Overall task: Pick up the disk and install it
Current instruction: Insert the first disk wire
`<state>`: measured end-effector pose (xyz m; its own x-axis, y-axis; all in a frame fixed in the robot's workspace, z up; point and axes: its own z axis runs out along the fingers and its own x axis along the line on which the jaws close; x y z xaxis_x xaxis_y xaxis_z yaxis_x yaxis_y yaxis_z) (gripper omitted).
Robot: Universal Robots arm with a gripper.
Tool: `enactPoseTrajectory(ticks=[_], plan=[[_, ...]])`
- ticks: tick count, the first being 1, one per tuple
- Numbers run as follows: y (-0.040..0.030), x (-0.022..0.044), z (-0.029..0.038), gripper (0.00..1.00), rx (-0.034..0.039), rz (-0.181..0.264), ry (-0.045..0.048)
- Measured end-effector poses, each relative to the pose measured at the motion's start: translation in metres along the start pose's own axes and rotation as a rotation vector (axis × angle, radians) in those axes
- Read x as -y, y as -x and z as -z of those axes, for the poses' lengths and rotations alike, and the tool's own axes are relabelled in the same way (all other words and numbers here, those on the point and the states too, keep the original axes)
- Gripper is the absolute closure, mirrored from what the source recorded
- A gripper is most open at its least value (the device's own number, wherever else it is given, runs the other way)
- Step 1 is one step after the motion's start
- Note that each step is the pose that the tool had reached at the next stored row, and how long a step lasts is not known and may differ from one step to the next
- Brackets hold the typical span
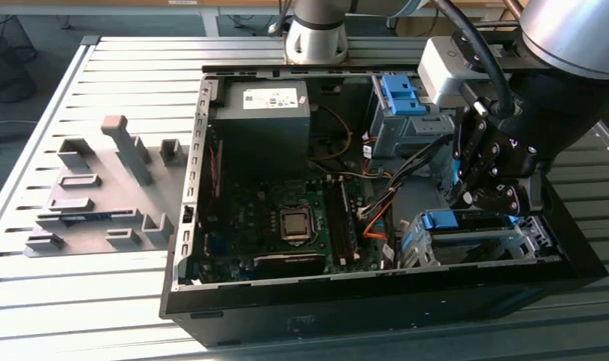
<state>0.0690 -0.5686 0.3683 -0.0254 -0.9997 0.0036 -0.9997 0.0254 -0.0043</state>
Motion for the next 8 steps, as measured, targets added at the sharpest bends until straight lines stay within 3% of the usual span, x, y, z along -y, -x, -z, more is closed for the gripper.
enactPoseTrajectory(ticks=[8], plan=[[0.0,0.0004,-0.0001,0.89,0.0002,0.0,0.0]])
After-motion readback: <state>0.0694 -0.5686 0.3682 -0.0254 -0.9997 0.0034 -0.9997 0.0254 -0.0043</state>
